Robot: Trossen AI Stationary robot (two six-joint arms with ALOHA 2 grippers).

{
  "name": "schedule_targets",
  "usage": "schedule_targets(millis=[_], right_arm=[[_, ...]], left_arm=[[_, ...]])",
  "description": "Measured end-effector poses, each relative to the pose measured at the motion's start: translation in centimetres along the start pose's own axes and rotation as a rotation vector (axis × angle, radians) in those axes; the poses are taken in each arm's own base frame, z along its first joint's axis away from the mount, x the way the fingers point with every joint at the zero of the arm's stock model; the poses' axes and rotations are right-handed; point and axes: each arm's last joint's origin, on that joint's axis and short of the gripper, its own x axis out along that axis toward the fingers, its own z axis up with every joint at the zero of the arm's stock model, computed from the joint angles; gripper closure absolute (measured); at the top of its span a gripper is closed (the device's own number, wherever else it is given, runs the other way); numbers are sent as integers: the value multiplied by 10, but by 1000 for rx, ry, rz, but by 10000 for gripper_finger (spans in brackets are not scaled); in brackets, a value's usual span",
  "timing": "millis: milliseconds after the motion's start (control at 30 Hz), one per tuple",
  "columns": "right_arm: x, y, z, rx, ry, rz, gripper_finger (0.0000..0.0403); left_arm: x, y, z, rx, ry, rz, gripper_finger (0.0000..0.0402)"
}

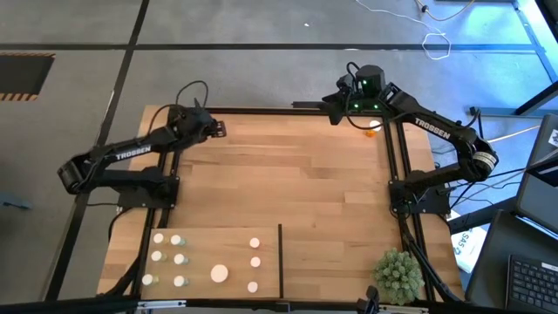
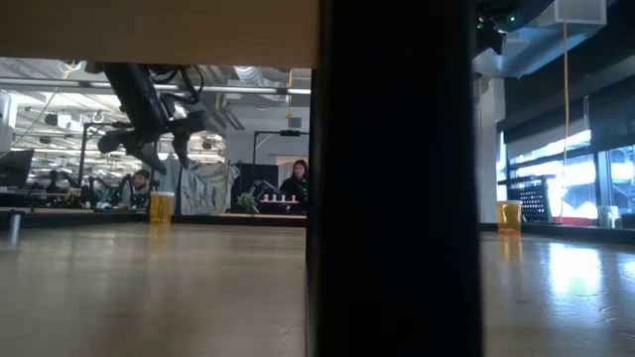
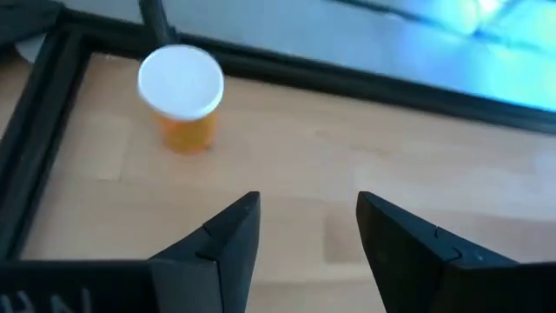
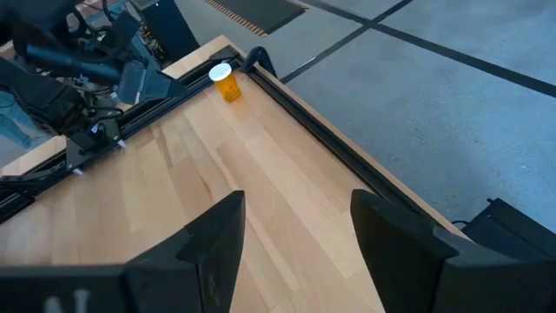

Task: Pick and place medicine bottles onto shelf by color
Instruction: Put the top left orange pill bottle on the shelf aligned with the other orange pill bottle

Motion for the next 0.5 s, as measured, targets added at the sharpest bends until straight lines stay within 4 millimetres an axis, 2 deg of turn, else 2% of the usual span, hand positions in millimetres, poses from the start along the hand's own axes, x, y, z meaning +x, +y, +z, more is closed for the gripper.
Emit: schedule_targets(millis=[200, 500], right_arm=[[0, 0, 0, 0, -3, -1, 189], [0, 0, 2, -7, -25, 2, 189]], left_arm=[[3, 6, -1, -5, -101, 78, 215], [10, 15, 2, -58, -25, 91, 215]])
